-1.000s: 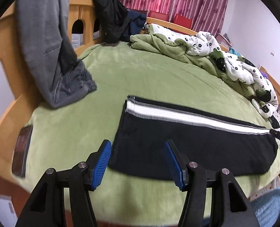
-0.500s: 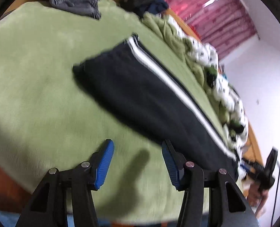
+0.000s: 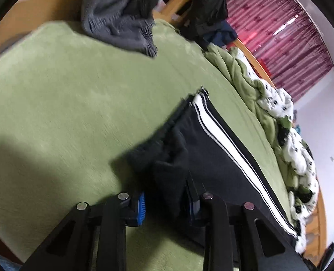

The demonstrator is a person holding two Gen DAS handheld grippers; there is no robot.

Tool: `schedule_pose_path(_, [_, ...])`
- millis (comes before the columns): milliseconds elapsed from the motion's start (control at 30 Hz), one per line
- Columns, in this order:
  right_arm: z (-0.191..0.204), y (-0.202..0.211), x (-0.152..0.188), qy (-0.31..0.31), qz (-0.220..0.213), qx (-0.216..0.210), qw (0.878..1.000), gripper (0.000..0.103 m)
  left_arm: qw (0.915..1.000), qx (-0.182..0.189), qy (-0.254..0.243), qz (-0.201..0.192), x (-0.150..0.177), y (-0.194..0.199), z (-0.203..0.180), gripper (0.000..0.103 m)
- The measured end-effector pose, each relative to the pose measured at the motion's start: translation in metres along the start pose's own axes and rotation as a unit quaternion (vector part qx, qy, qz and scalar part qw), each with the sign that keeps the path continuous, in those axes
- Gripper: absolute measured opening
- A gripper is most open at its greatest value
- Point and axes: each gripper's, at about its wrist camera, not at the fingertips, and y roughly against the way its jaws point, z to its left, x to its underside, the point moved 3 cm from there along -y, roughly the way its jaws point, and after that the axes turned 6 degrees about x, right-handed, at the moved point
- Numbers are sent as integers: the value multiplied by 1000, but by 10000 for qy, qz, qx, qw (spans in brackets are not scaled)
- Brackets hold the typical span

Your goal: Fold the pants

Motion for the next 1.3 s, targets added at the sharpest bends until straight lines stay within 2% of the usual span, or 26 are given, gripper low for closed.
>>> schedule_pose_path(67, [-11, 4, 3, -55, -99, 57, 9999, 57, 10000, -9, 91, 6, -5, 1, 0, 24])
schedule_pose_path(133, [-25, 9, 6, -130, -195, 68, 9997, 57, 9997, -203, -122, -75, -6, 3, -13, 20])
schedule_pose_path(200, [-37, 12, 8, -210, -250, 49, 9995, 57, 9939, -594, -858, -346, -6, 12, -45, 19])
schedule_pose_path(300, [-55, 16, 13, -323, -301, -25, 9990, 57, 9820, -660, -1648, -638, -2, 23, -102, 18])
schedule_pose_path(400, [-73, 19, 16, -443, -327, -132, 9984, 57, 9680, -454, -2353, -749, 9, 26, -169, 17])
schedule_pose_path(533, [-105, 22, 20, -804, -359, -330, 9956, 57, 9429, 36, -3270, -635, 52, 14, -260, 16])
schedule_pose_path(633, [-127, 21, 25, -1051, -390, -322, 9932, 57, 9223, 620, -3812, -157, 116, -13, -324, 16])
schedule_pose_path(733, [-140, 21, 28, -1145, -468, -195, 9921, 57, 9094, 996, -4017, 420, 185, -44, -355, 16])
schedule_pose_path(800, [-146, 23, 31, -1162, -555, -138, 9916, 57, 9042, 1238, -4002, 837, 228, -64, -364, 16])
schedule_pose_path(867, [-147, 26, 35, -1128, -617, -129, 9916, 57, 8940, 1439, -4053, 1256, 270, -79, -366, 16])
schedule_pose_path(900, [-147, 27, 36, -1100, -632, -146, 9918, 57, 8880, 1415, -4110, 1499, 294, -86, -364, 16])
schedule_pose_path(933, [-146, 27, 37, -1045, -648, -174, 9923, 57, 8861, 1323, -4130, 1632, 307, -92, -363, 17])
schedule_pose_path(967, [-145, 27, 39, -998, -666, -194, 9926, 57, 8873, 1141, -4189, 1555, 317, -93, -358, 17])
schedule_pose_path(1000, [-144, 27, 41, -928, -689, -214, 9931, 57, 8857, 1153, -4257, 1451, 318, -89, -356, 18])
schedule_pose_path(1067, [-138, 26, 44, -743, -708, -251, 9944, 57, 8784, 1349, -4320, 1539, 311, -75, -350, 33])
schedule_pose_path(1133, [-133, 23, 45, -626, -683, -390, 9949, 57, 8775, 1473, -4248, 1671, 297, -62, -343, 37])
schedule_pose_path(1167, [-131, 21, 46, -591, -680, -452, 9949, 57, 8778, 1550, -4225, 1644, 287, -51, -338, 43])
schedule_pose_path(1200, [-129, 19, 46, -566, -682, -521, 9947, 57, 8776, 1568, -4269, 1514, 276, -37, -328, 49])
schedule_pose_path(1233, [-125, 16, 45, -523, -677, -620, 9944, 57, 8783, 1533, -4347, 1271, 263, -22, -317, 61])
schedule_pose_path(1267, [-119, 12, 43, -450, -625, -751, 9942, 57, 8789, 1479, -4414, 1045, 254, -16, -312, 69])
schedule_pose_path(1300, [-113, 7, 39, -379, -561, -859, 9940, 57, 8801, 1401, -4455, 857, 242, -7, -302, 69])
